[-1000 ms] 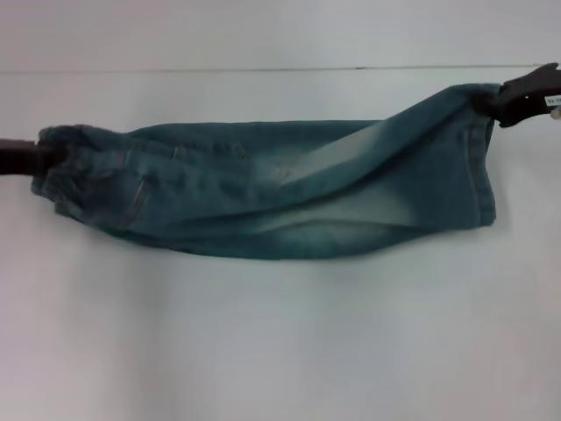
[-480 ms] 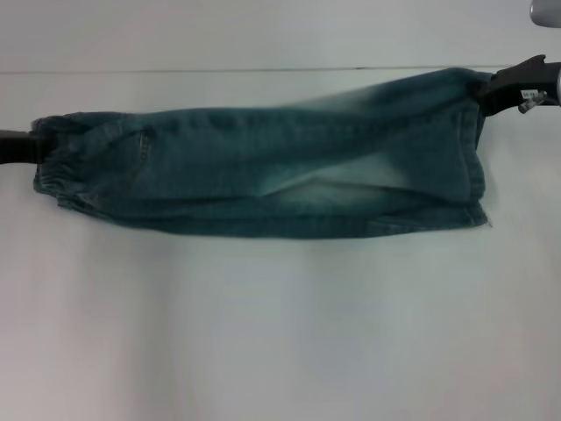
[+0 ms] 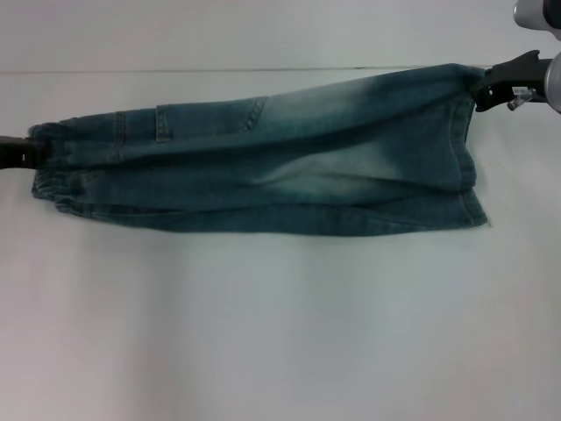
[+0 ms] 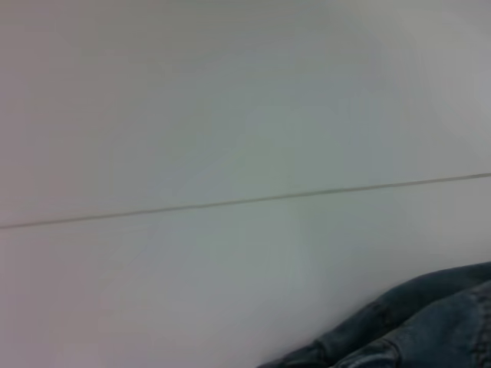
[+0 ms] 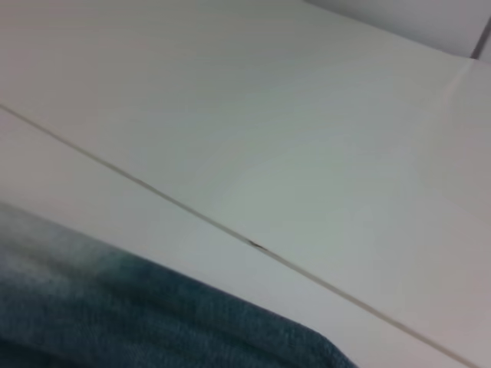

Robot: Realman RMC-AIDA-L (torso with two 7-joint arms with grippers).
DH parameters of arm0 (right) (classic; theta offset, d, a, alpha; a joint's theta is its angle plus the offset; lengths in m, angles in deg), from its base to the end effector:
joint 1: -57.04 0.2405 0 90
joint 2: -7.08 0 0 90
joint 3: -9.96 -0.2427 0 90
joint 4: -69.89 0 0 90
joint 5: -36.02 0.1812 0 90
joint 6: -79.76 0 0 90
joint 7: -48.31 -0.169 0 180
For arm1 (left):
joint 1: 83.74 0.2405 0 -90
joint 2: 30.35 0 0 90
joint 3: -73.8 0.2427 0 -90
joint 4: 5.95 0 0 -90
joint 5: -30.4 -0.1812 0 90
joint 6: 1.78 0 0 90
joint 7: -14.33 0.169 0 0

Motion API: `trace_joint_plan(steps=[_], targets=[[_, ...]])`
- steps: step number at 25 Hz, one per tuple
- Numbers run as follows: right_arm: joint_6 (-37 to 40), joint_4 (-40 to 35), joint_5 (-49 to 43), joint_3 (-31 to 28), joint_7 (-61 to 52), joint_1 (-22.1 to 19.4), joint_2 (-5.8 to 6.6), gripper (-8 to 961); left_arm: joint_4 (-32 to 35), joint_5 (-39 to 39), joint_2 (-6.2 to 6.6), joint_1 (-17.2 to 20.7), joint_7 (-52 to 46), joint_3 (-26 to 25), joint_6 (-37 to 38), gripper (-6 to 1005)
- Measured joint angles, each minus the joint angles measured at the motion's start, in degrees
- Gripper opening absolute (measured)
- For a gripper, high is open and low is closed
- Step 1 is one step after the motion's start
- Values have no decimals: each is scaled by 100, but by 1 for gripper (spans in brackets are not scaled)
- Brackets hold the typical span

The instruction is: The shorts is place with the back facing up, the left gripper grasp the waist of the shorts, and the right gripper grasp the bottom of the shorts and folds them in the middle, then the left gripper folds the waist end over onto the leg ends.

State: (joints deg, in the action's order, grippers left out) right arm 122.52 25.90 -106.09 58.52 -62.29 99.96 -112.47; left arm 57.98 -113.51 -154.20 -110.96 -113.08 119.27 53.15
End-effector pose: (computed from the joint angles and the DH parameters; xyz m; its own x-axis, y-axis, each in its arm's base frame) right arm 0.2439 0.4408 0.0201 0.8507 -0.4766 -0.2218 -0.4682 -0.4951 -0.7319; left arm -0.2931 0.3760 0.0500 0.6136 0.6507 0.4473 0.7283 -0.2474 -0.6391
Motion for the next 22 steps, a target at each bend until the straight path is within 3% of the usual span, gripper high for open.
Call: trace_joint_plan(steps=[10,20,22], targets=[[557,-79,2,83,-216,-44,10,11,86,-11,37,-131,47,311,15,69],[-76,-72,-33,55,-220,-167,7,12,-80,68,-11,-216,235,429,-549,83],[-89,-114,-27,58,-221,-195,6,76,-80,78,-8,-206,235,445,-598,87]])
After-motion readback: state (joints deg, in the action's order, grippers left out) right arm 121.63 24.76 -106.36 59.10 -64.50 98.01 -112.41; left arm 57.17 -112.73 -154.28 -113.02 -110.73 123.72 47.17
